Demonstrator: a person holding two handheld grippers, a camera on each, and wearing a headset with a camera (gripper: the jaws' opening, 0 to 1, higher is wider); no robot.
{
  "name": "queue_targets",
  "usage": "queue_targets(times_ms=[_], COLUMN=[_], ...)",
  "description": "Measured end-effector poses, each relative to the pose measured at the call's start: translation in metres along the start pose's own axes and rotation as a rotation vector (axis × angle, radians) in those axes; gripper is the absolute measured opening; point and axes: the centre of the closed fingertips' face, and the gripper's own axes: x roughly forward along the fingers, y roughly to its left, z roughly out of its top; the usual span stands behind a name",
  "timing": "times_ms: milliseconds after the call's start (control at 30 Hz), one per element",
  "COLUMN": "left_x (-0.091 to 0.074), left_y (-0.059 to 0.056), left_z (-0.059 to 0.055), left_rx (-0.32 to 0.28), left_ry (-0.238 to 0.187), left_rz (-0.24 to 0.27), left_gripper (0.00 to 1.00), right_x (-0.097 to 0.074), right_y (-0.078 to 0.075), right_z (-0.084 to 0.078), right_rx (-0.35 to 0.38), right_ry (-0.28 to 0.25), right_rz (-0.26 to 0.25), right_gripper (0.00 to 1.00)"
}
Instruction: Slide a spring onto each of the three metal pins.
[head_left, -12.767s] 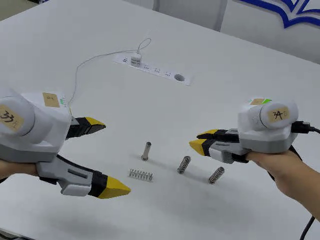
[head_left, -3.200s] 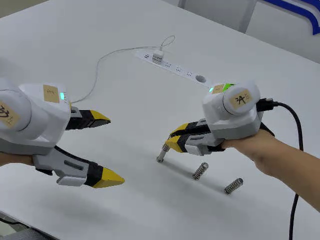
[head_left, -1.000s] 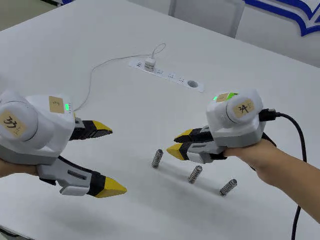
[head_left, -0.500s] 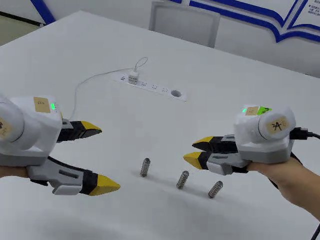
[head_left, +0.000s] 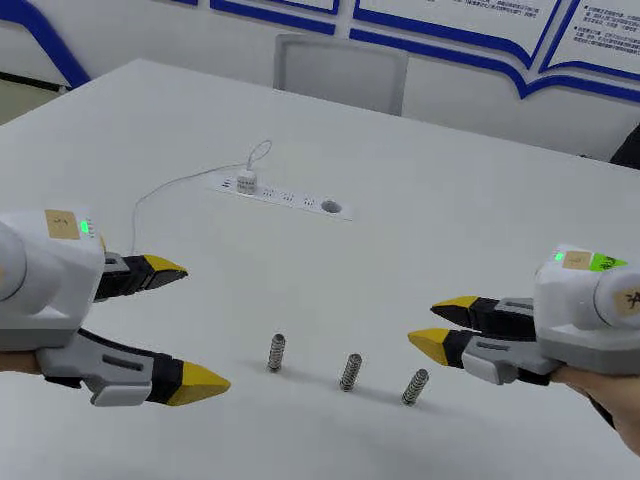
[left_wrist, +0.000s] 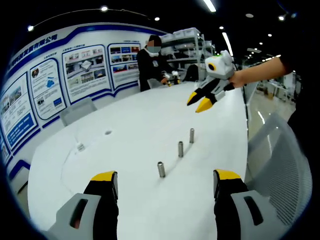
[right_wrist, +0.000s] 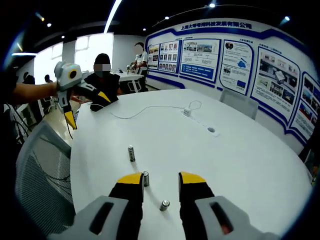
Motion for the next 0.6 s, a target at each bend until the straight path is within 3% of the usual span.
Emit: queue_targets(times_ms=[233, 267, 333, 500, 600], left_x=[-0.005, -0.006, -0.008, -0.007, -0.006], left_y=[0.001, 0.001, 0.000, 0.006, 0.008], left_z=[-0.003, -0.001, 0.010, 0.012, 0.018], left_rx=[0.006, 0.003, -0.020, 0.015, 0.016], left_ry=[0.019, 0.013, -0.036, -0.016, -0.044], left_rz=[0.010, 0.011, 0.003, 0.019, 0.028], left_gripper=[0.80, 0.80, 0.81, 0.81, 0.82], right_x=[-0.036, -0.039, -0.047, -0.065, -0.074], right_y=[-0.012, -0.013, -0.016, -0.021, -0.021], right_z=[-0.013, -0.014, -0.020, -0.025, -0.024], right_rx=[0.065, 0.068, 0.078, 0.096, 0.122], right_ry=[-0.033, -0.035, -0.031, -0.045, -0.069], right_rz=[-0.063, -0.067, -0.076, -0.115, -0.138], right_gripper=[0.30, 0.30, 0.31, 0.33, 0.34])
